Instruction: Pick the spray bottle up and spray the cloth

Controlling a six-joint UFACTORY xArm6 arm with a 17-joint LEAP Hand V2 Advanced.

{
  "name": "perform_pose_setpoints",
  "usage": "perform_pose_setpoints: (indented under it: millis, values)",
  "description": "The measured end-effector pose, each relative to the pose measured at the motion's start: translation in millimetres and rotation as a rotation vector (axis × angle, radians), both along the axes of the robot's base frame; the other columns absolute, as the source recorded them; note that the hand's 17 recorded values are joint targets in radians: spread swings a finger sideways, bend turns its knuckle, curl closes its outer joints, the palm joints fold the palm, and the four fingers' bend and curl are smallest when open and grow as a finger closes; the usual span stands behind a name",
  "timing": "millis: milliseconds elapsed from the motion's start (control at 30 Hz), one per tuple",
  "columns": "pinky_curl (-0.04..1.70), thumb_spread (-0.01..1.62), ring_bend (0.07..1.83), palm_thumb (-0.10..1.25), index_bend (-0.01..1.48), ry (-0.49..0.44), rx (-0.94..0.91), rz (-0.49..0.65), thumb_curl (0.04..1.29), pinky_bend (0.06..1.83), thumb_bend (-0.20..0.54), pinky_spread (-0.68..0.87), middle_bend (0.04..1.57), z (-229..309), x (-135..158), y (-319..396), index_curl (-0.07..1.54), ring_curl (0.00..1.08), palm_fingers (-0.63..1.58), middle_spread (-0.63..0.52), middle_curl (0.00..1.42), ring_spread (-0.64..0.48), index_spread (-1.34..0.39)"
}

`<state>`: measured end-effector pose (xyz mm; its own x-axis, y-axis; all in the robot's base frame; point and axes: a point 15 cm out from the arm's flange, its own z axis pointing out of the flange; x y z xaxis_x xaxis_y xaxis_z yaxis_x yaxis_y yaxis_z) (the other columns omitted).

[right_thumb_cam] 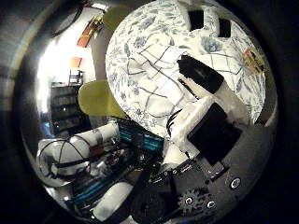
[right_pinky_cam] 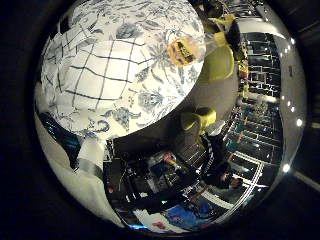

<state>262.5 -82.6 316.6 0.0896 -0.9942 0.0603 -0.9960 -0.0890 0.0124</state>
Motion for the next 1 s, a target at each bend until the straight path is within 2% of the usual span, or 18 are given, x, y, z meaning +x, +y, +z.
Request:
perform_pose_setpoints:
  millis: [333,500,700,900,1000]
  values:
    - [0.05,1.24,0.62,0.84,0.19,-0.160,0.010,-0.112,0.30,0.46,-0.018,0.24,0.46,65.9,-7.3,-82.9,0.50,0.26,0.61,-0.28,0.52,-0.12,-0.48]
    - [0.05,1.19,0.66,0.73,0.17,-0.247,0.087,-0.194,0.29,0.54,-0.028,0.23,0.44,77.8,-13.6,-114.7,0.46,0.27,0.54,-0.24,0.51,-0.09,-0.45]
    - [0.07,1.13,0.70,0.56,0.15,-0.392,0.225,-0.332,0.27,0.66,-0.032,0.24,0.42,80.8,-13.0,-160.1,0.39,0.28,0.42,-0.18,0.50,-0.04,-0.38]
    - [0.08,1.06,0.69,0.50,0.16,-0.554,0.372,-0.458,0.27,0.74,-0.029,0.29,0.43,70.3,-22.3,-216.0,0.34,0.28,0.31,-0.09,0.49,0.03,-0.31]
    - [0.09,1.05,0.68,0.47,0.15,-0.593,0.433,-0.520,0.28,0.77,-0.030,0.31,0.42,53.4,-32.6,-240.8,0.32,0.27,0.25,-0.05,0.47,0.08,-0.28]
